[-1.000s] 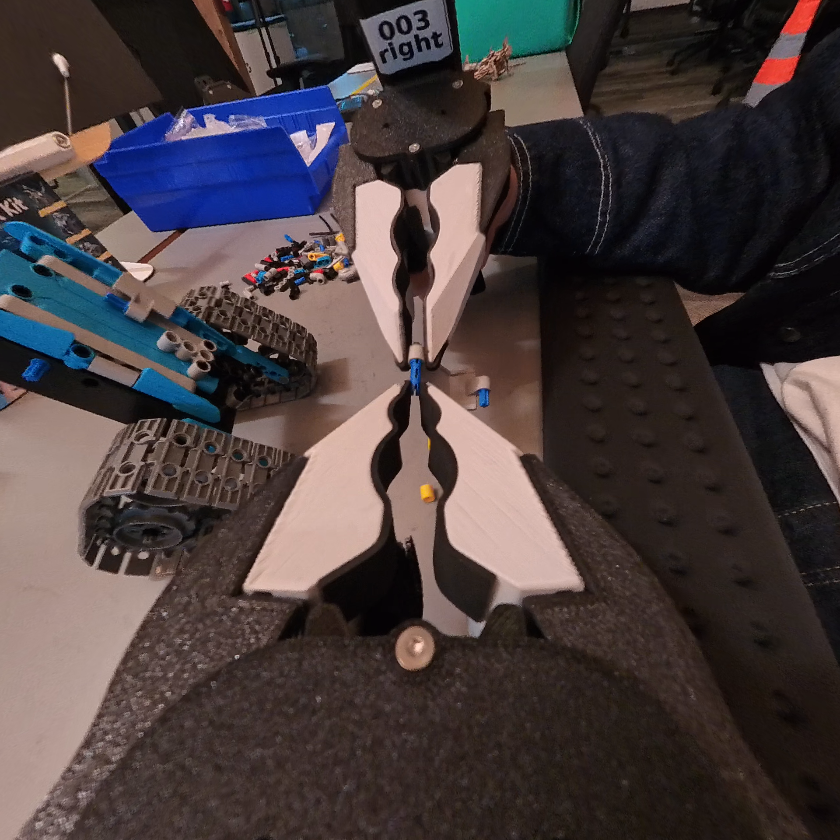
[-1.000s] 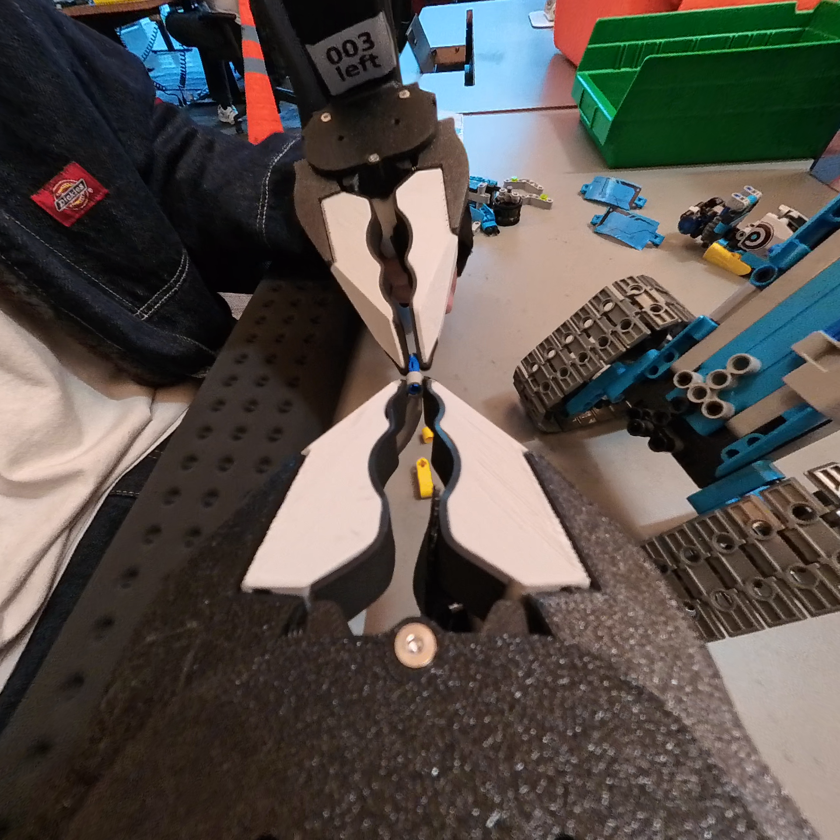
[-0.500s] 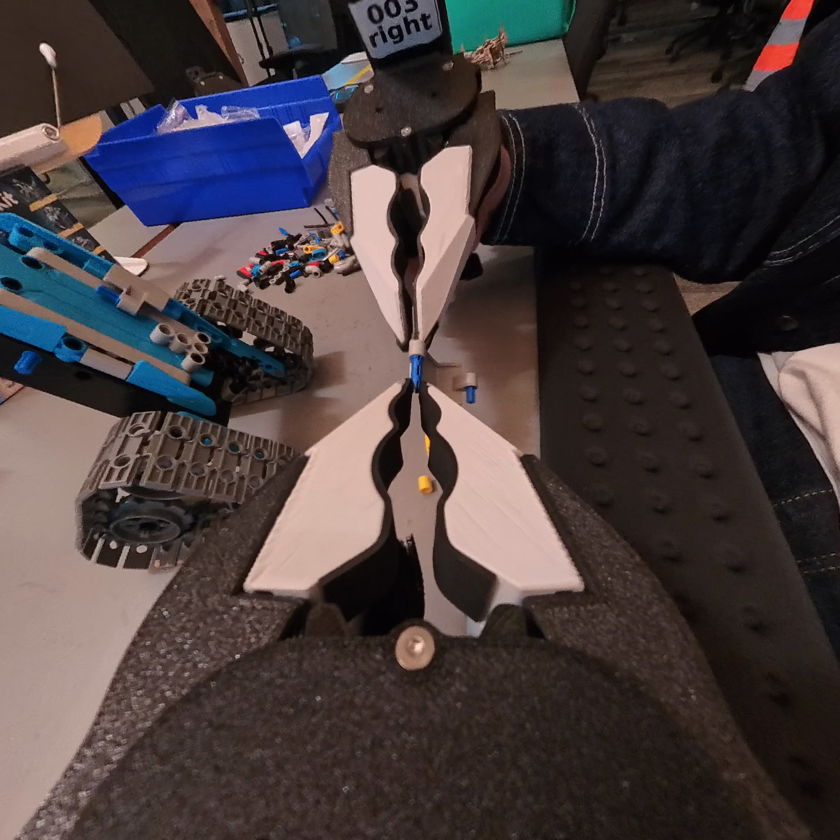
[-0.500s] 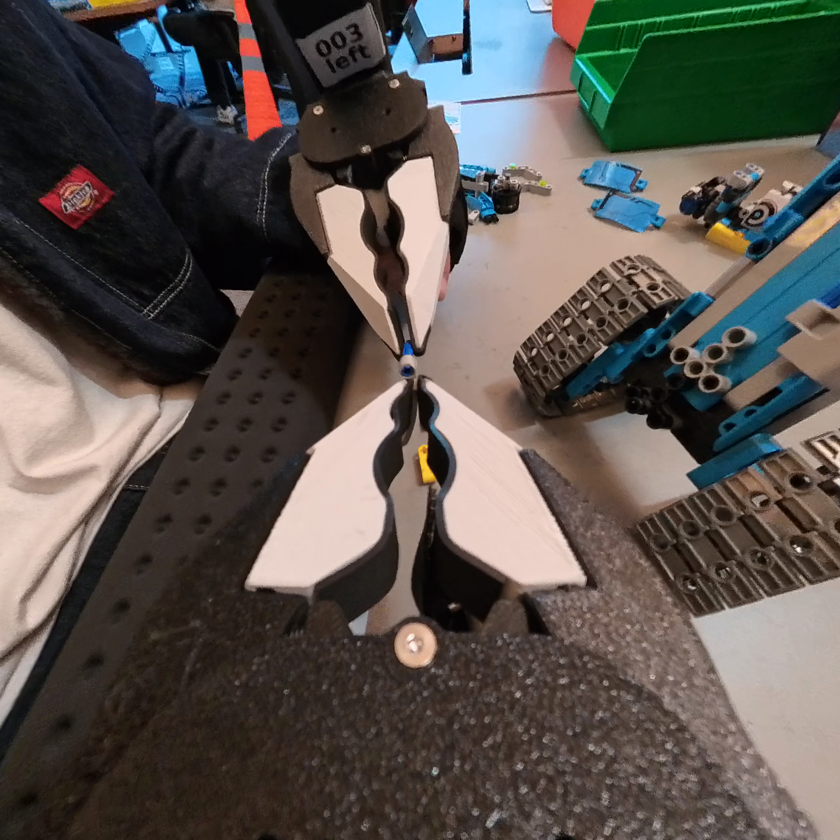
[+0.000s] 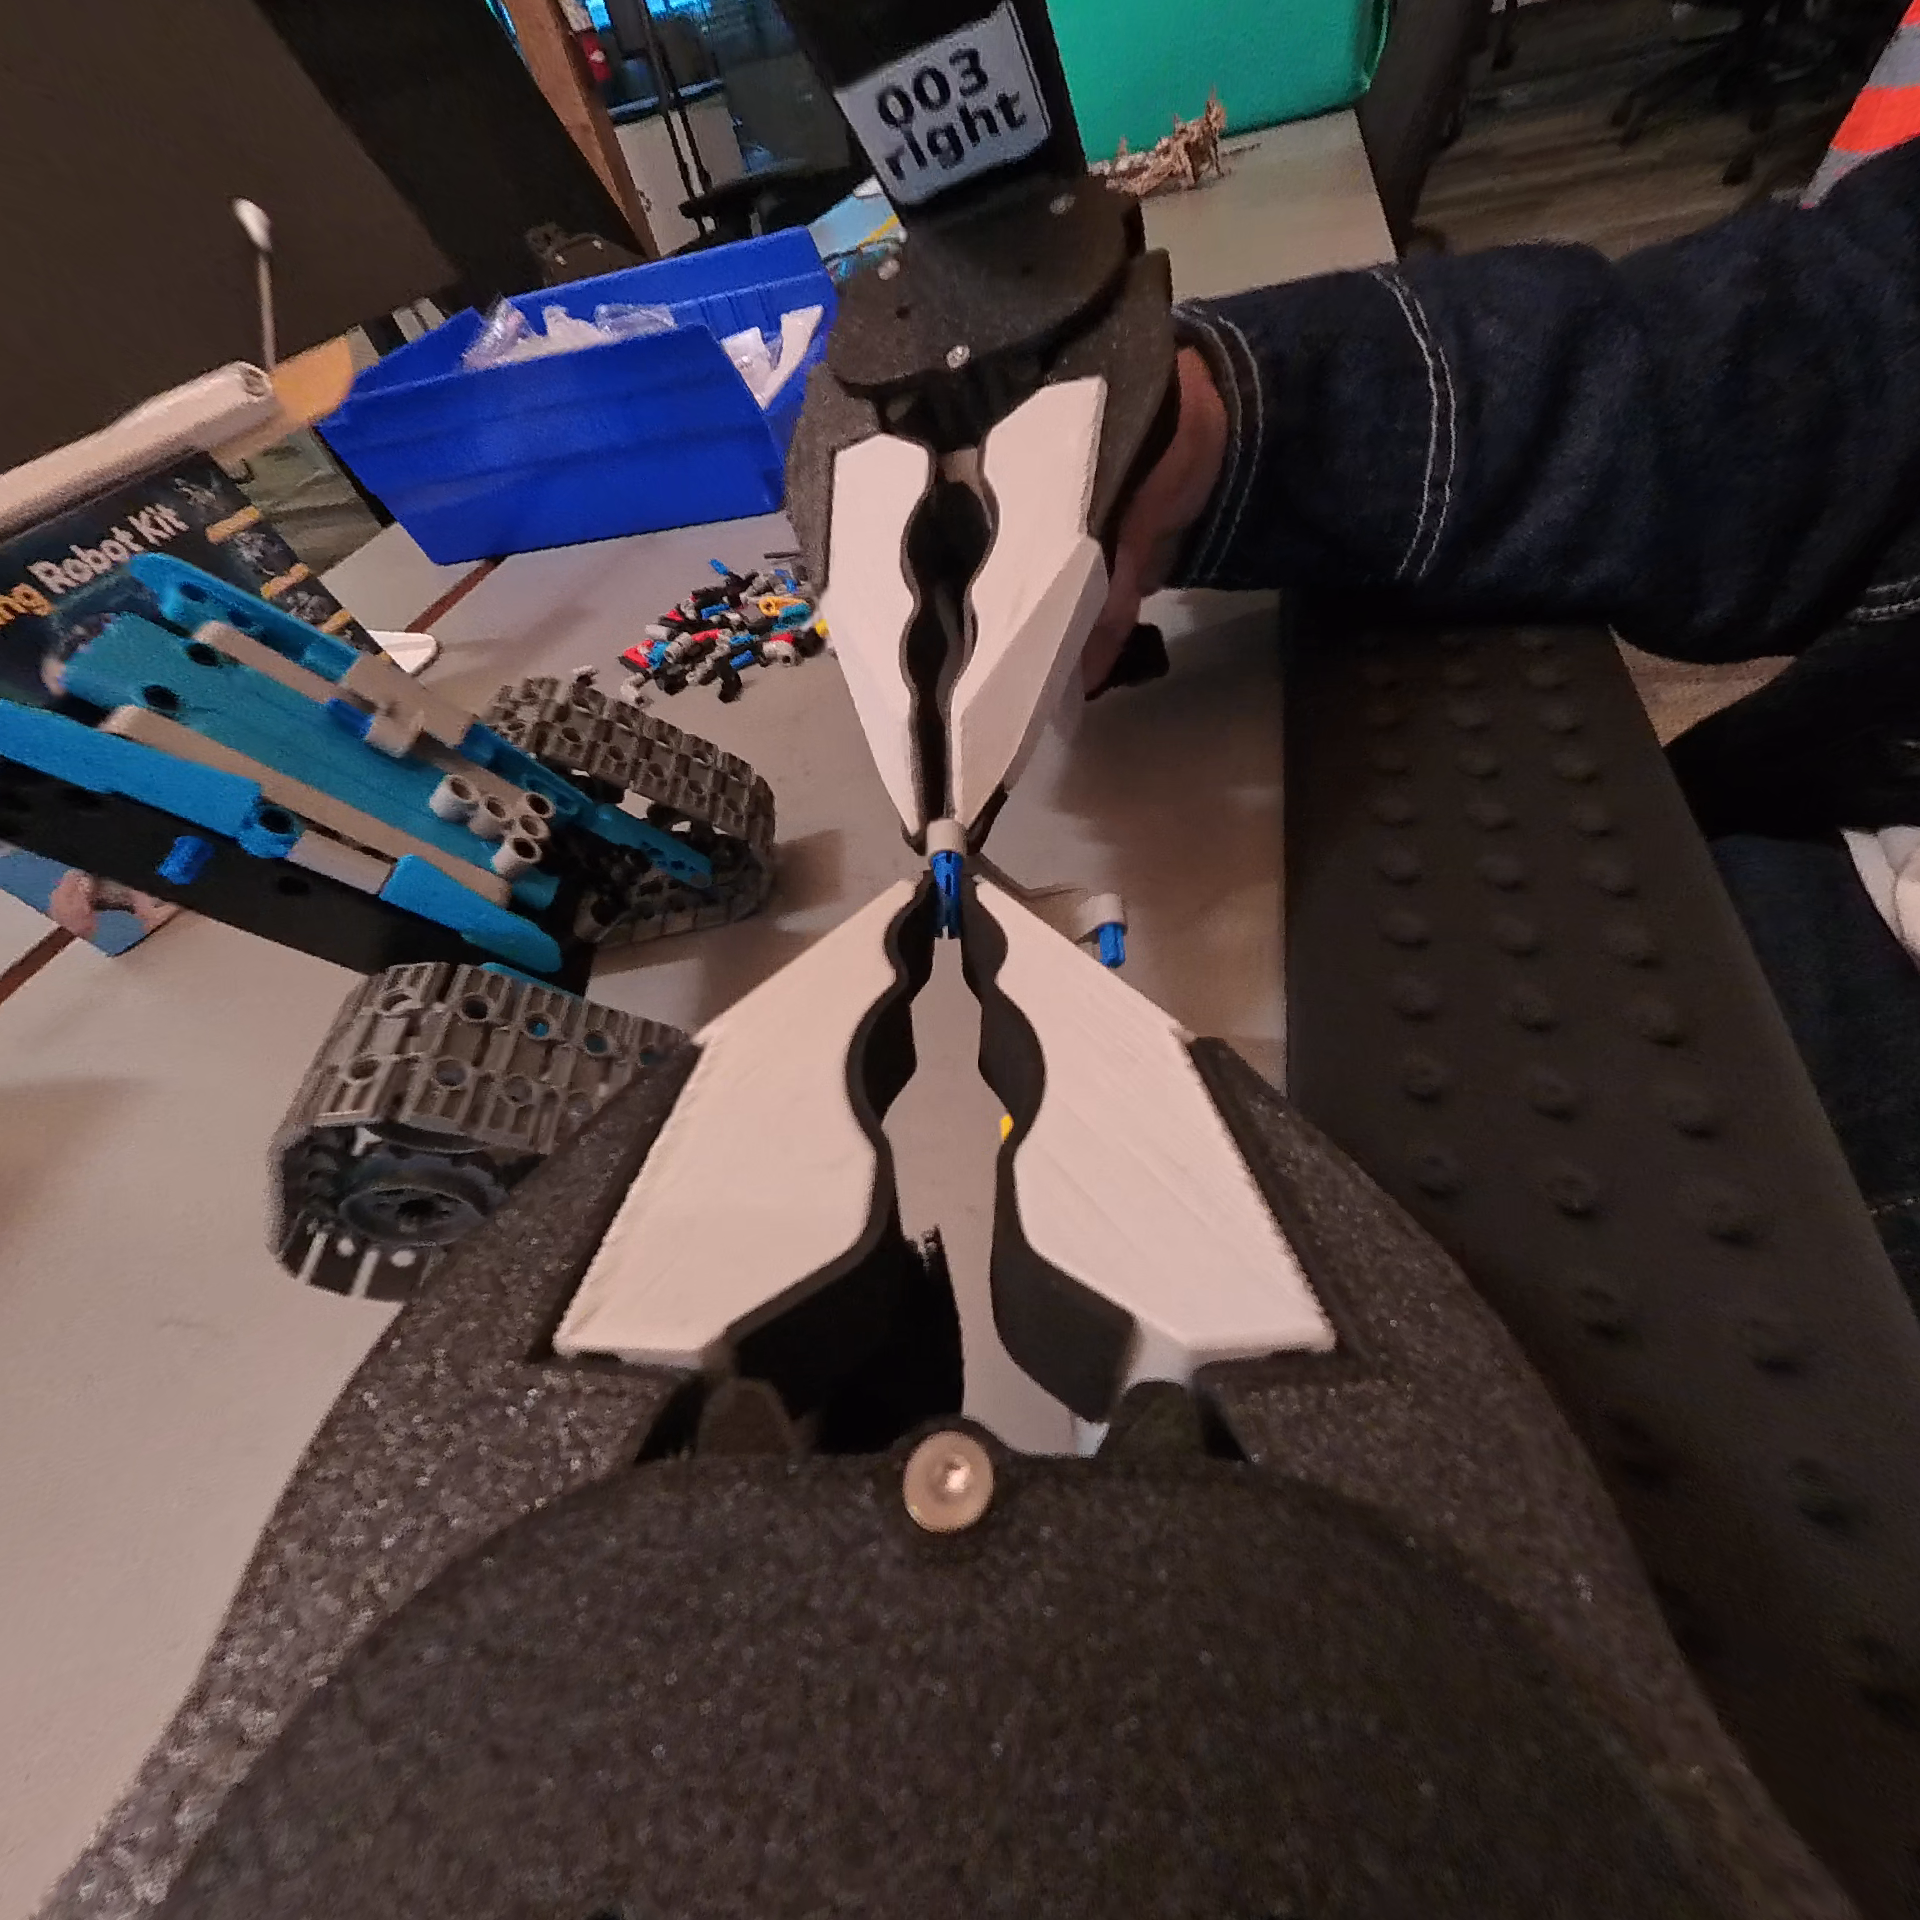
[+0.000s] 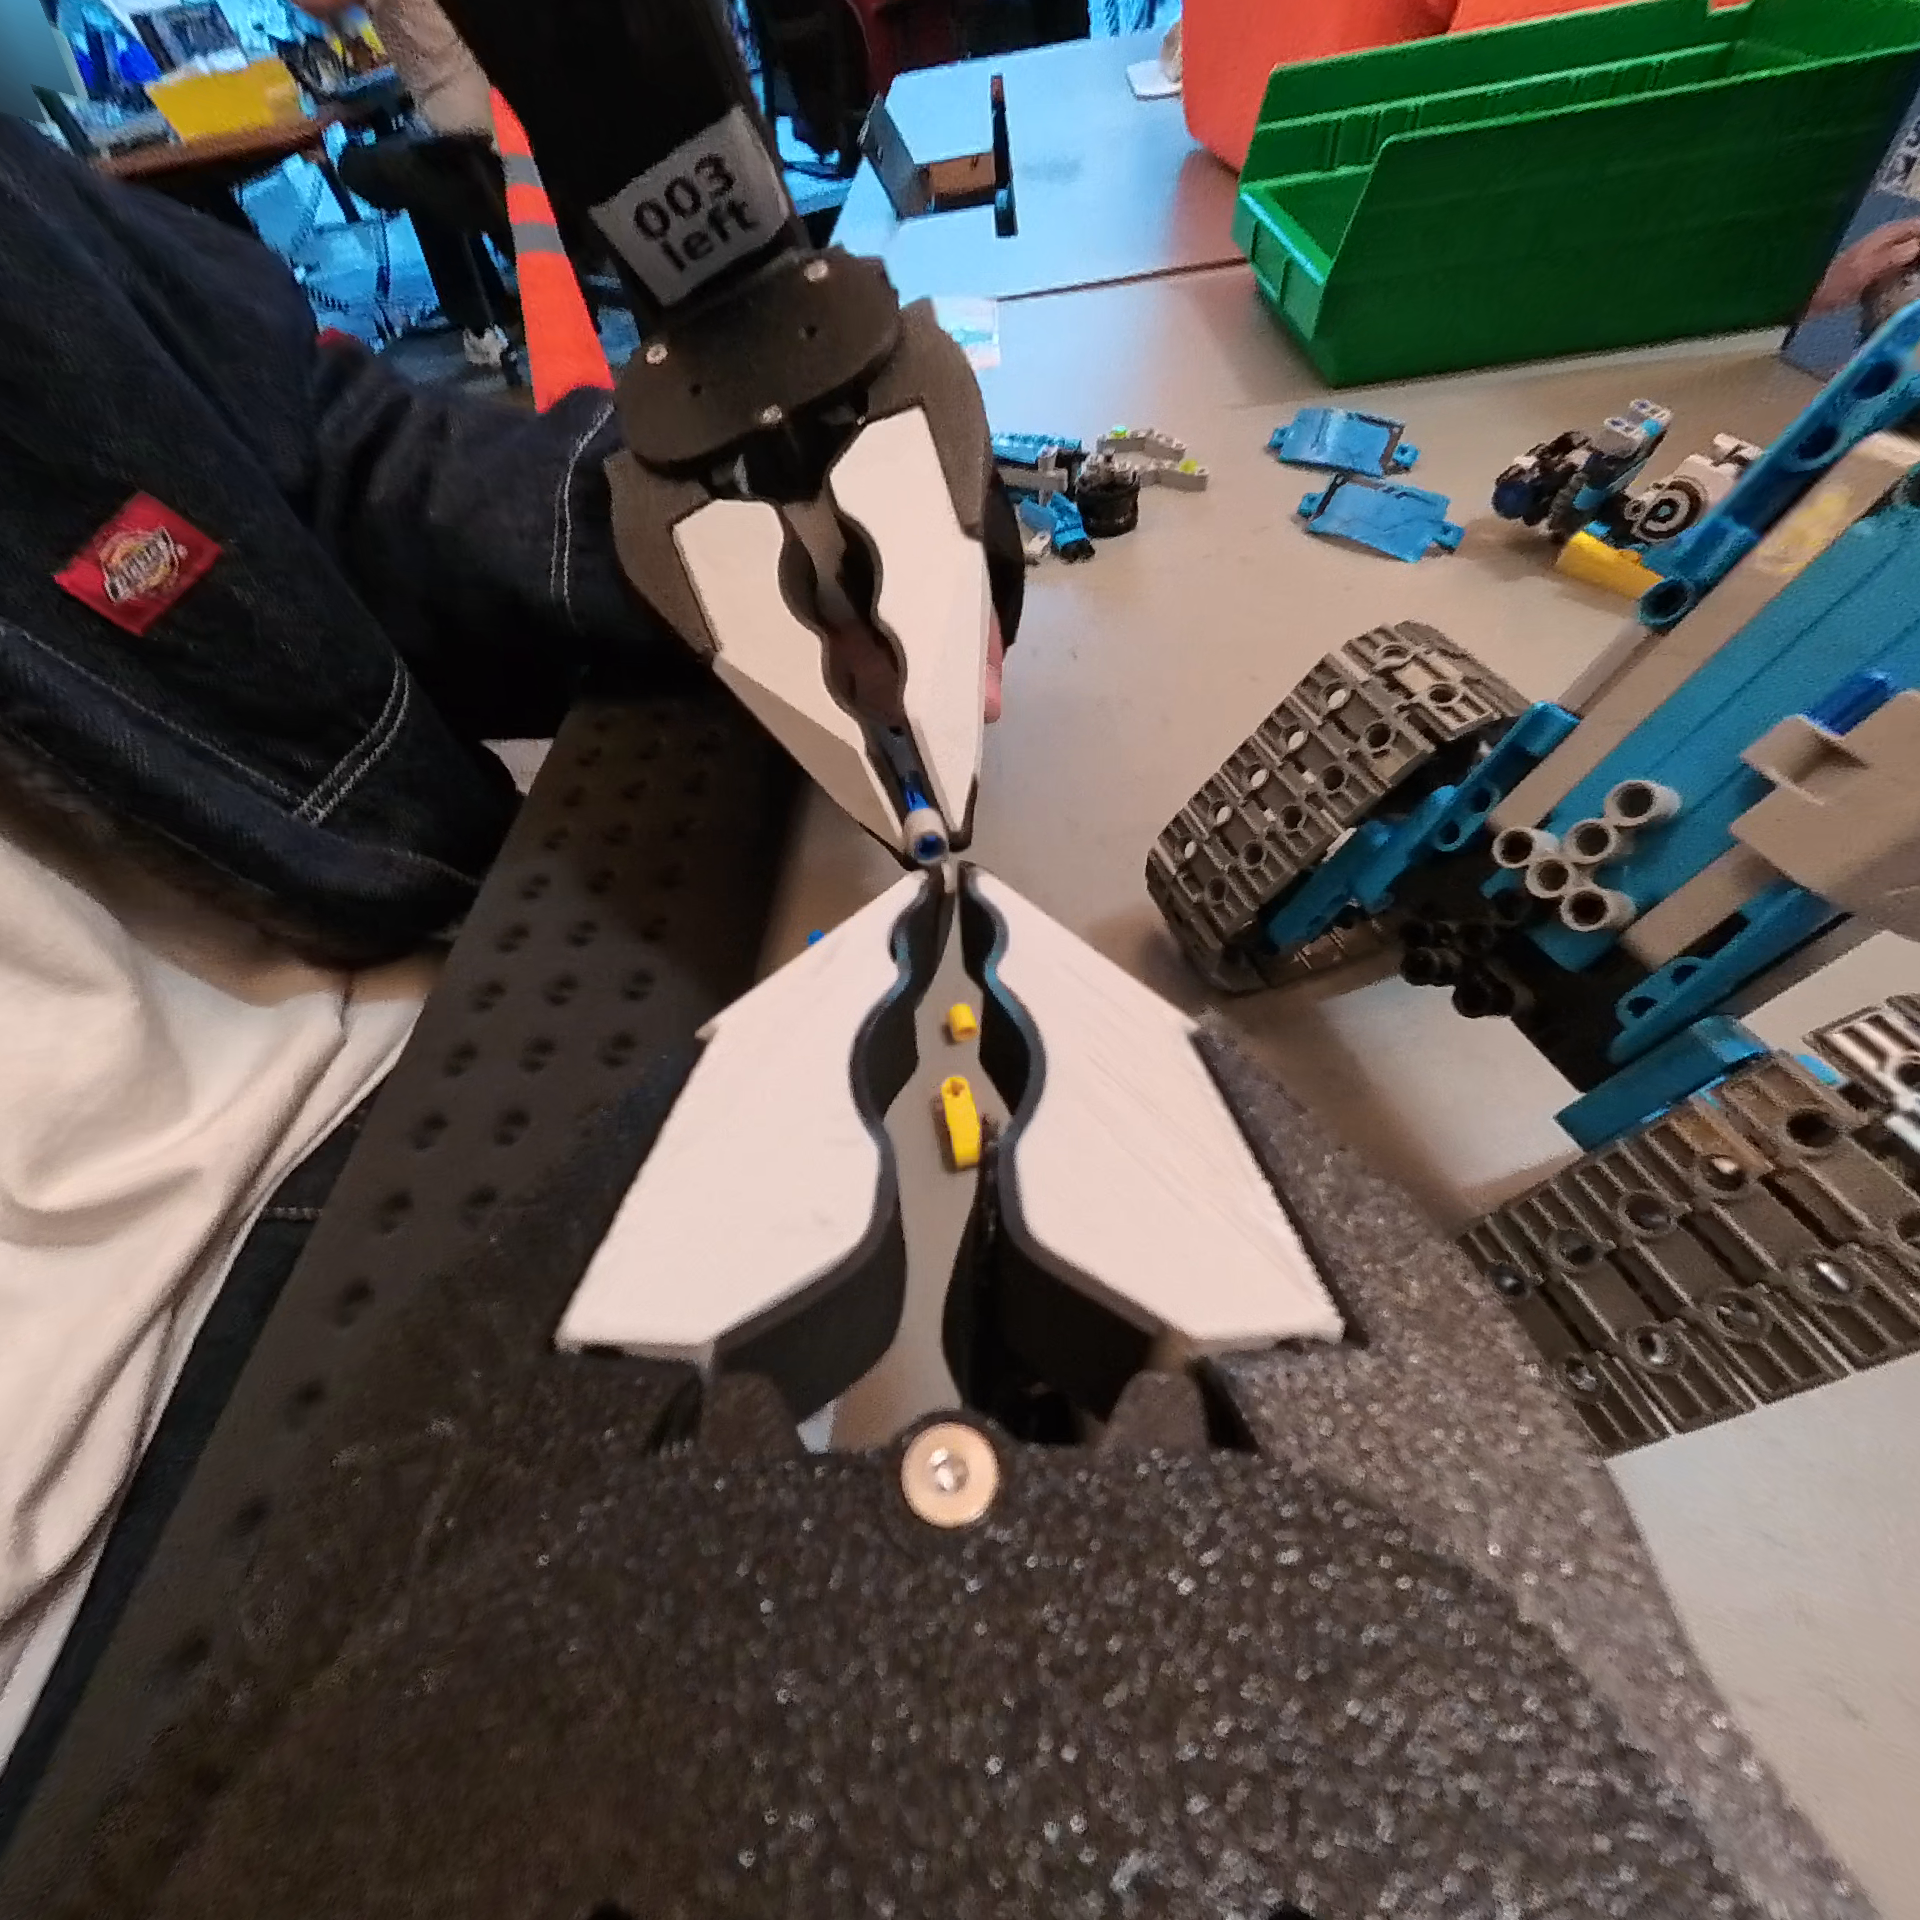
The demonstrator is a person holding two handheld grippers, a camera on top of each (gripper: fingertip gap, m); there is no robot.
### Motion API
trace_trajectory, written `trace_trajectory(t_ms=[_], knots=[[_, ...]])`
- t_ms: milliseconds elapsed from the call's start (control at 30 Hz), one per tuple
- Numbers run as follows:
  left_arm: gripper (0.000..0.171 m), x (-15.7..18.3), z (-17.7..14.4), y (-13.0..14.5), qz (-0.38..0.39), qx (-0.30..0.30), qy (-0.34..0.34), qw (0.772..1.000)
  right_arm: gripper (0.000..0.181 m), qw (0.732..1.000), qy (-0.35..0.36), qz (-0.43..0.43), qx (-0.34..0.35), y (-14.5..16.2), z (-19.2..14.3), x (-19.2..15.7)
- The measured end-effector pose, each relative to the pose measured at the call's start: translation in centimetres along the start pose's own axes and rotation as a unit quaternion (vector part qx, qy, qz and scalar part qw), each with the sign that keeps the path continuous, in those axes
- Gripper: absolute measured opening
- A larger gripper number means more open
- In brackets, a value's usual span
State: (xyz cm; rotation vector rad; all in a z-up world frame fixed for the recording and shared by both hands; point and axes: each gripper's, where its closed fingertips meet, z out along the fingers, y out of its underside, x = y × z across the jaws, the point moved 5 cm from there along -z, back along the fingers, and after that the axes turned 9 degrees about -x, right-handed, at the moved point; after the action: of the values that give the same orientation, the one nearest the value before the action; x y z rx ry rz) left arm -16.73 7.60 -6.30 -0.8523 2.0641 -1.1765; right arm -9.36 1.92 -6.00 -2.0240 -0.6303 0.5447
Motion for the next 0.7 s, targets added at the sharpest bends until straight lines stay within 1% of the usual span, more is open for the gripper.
trace_trajectory(t_ms=[67,100,133,167,200,267,333,467,600,700], knots=[[0.003,0.0,-0.3,-0.4,-0.003,0.017,0.001,1.000,0.018,1.000,0.001,0.013,-0.010,0.3,0.2,0.2],[0.003,0.0,-0.3,-0.4,-0.003,0.018,0.000,1.000,0.018,1.000,-0.005,0.018,-0.017,0.5,0.5,0.2],[0.003,0.0,-0.3,-0.4,0.000,0.017,-0.001,1.000,0.014,0.999,-0.014,0.018,-0.022,0.6,0.7,0.0],[0.003,0.0,-0.2,-0.5,0.002,0.018,-0.004,1.000,0.001,1.000,-0.018,0.010,-0.019,0.4,0.8,-0.3],[0.003,0.0,-0.3,-0.6,0.004,0.023,-0.007,1.000,0.001,1.000,-0.010,0.003,-0.013,0.2,0.7,-0.3],[0.004,-0.1,-0.5,-0.8,0.002,0.030,-0.011,0.999,0.000,1.000,-0.018,0.010,0.003,-0.1,0.3,-0.2],[0.004,-0.2,-0.5,-0.9,0.013,0.032,-0.030,0.999,0.000,1.000,-0.011,0.013,0.002,0.0,0.1,0.1],[0.004,-0.1,-0.8,-1.1,0.022,0.040,-0.030,0.998,0.000,1.000,-0.019,0.019,0.010,-0.3,0.1,-0.1],[0.003,0.1,-1.1,-1.2,0.028,0.042,-0.018,0.999,0.000,0.999,-0.010,-0.028,0.023,-0.8,-0.6,-0.6],[0.003,0.3,-0.9,-0.7,0.032,0.024,-0.008,0.999,0.000,0.999,-0.006,-0.042,0.008,-0.3,-0.4,-0.7]])
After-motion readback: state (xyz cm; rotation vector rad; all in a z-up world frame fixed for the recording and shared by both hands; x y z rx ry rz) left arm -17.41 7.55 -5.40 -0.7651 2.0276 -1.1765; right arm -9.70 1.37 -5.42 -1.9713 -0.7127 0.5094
